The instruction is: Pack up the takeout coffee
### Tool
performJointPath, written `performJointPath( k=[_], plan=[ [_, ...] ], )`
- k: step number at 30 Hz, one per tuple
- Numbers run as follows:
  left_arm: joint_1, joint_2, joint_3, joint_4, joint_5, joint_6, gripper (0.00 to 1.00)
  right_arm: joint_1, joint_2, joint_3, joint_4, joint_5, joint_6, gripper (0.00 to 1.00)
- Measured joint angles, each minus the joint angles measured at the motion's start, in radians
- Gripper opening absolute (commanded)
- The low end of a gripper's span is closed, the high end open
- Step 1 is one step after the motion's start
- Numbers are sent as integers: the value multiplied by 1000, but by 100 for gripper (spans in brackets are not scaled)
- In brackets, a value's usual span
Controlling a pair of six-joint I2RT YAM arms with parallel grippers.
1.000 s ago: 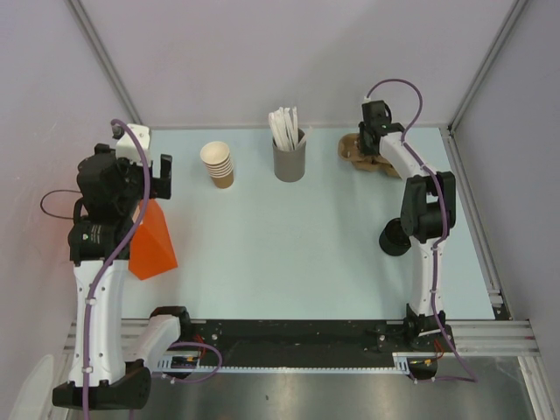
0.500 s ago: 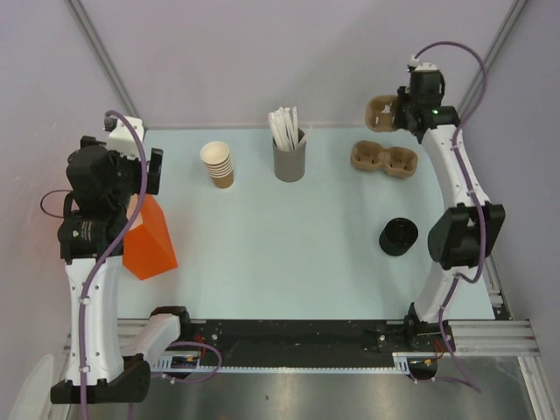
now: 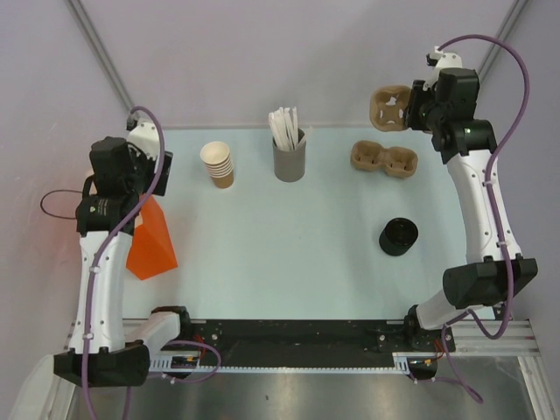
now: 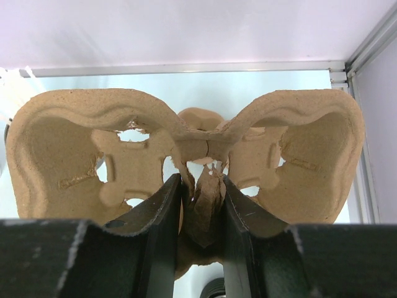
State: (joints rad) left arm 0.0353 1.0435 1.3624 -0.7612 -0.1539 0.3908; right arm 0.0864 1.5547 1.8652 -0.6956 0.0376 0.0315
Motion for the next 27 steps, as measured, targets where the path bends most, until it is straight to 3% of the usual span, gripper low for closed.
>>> performJointPath(
  k=[4,5,7,8,9,19,27],
  plan=[
    [0,21,-19,16,4,8,58,1,-36,-26,-12,-17,-1,27],
    [0,24,-19,18,6,8,46,1,-42,-29,-14,-21,-1,28],
    [0,26,-19,20,11,5,33,1,-57,-35,-16,-29,-1,28],
    [1,26,-19,19,16,7,13,1,-64,-39,-18,-33,-1,29],
    [2,26,-19,19,24,6,0,1,-71,-42,-18,-37,-1,29],
    [-21,22,16,-23,85,2,0,1,-87,-85,-15,-55,-1,31],
    [-183,19,36,-57,125,1,0,1,-87,-92,-12,-59,-2,31]
  ],
)
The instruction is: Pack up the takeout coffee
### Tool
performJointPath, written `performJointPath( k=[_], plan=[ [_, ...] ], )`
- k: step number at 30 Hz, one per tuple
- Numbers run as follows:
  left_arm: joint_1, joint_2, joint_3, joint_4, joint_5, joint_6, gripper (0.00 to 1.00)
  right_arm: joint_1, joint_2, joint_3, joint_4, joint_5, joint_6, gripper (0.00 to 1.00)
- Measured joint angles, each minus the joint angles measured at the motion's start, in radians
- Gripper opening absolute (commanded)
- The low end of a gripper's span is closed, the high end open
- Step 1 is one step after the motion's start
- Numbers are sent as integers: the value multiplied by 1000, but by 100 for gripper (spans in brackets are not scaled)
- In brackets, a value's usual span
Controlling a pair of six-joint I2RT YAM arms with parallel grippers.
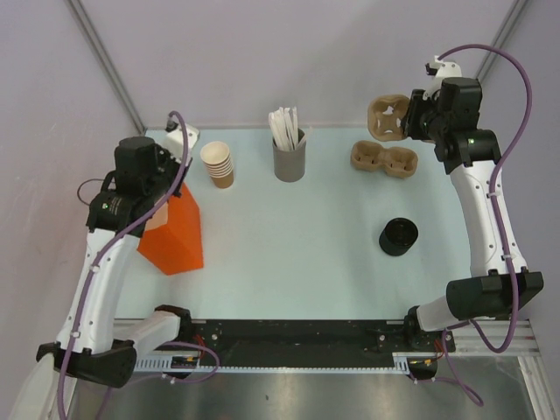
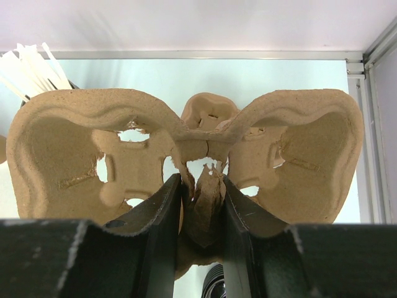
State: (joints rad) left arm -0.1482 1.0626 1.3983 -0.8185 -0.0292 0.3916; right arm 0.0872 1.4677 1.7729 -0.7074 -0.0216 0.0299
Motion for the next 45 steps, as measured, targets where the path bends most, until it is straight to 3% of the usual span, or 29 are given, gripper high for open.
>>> performJointPath(
  k=[16,30,35,37,39,41,42,45],
  plan=[
    [-464,167,89,-18,72,-2,0,-19,0,1,-2,-14,-9,31],
    [-734,334,303,-35,137,1,0,-22,0,34,-36,-19,-9,31],
    [-827,393,311,-14,138,2,27,-22,0,74,-43,-31,-9,32],
    [-856,418,311,-13,138,0,47,-22,0,85,-46,-39,-9,31],
    [-873,435,311,-10,138,-2,50,-22,0,94,-53,-45,-9,31],
    [-877,441,311,-6,141,-9,61,-22,0,103,-62,-51,-9,32],
    [-877,441,311,-5,142,-11,76,-22,0,107,-66,-55,-9,32],
    [-877,442,331,-9,142,-10,85,-22,0,117,-80,-70,-9,32]
  ],
)
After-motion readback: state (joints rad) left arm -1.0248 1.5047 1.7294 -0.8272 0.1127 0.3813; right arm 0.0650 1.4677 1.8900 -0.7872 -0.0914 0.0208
